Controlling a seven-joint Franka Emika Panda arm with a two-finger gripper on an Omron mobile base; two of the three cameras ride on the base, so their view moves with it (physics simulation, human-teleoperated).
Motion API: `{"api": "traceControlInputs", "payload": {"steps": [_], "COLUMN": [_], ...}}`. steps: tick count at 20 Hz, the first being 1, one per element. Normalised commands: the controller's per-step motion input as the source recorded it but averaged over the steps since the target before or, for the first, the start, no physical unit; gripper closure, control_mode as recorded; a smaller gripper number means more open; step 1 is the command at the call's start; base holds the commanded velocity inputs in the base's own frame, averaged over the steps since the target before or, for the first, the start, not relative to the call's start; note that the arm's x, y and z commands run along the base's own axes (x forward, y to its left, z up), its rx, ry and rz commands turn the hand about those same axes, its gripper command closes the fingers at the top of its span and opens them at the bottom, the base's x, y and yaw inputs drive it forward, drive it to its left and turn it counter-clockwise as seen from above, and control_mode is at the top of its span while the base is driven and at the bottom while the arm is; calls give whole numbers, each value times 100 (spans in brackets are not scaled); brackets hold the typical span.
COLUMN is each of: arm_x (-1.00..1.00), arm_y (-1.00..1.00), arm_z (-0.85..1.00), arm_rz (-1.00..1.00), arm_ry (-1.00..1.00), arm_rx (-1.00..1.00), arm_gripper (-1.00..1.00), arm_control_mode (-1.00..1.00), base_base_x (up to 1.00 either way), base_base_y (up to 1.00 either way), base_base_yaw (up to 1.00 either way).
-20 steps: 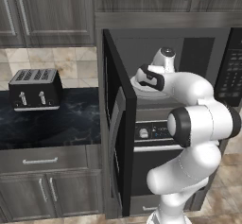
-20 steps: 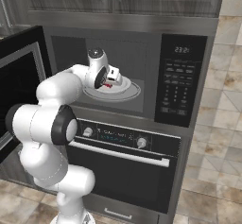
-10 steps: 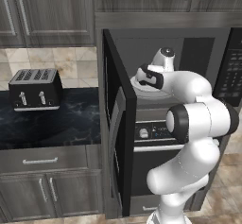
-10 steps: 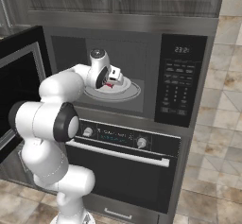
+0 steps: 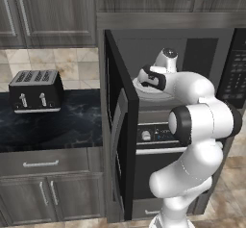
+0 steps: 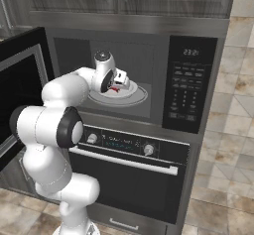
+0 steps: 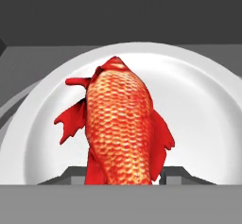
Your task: Transport the fish from the fridge to the microwave and turn on the microwave.
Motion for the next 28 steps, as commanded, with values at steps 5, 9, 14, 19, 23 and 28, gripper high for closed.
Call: {"api": "traceControlInputs", "payload": {"steps": [5, 9, 14, 19, 23, 28], "arm_x": [0, 0, 0, -7, -27, -60], "arm_y": [-1, 0, 0, 0, 0, 0], "arm_z": [-2, 0, 0, 4, 12, 3], "arm_rz": [0, 0, 0, 0, 0, 0], "arm_ry": [0, 0, -2, -11, -14, -15], "arm_rx": [0, 0, 0, 0, 0, 0], "arm_gripper": [-100, -100, -100, -100, -100, -100], "arm_control_mode": [-100, -100, -100, -100, -100, -100], "base_base_x": [0, 0, 0, 0, 0, 0], "base_base_y": [0, 0, 0, 0, 0, 0], "base_base_yaw": [0, 0, 0, 0, 0, 0]}}
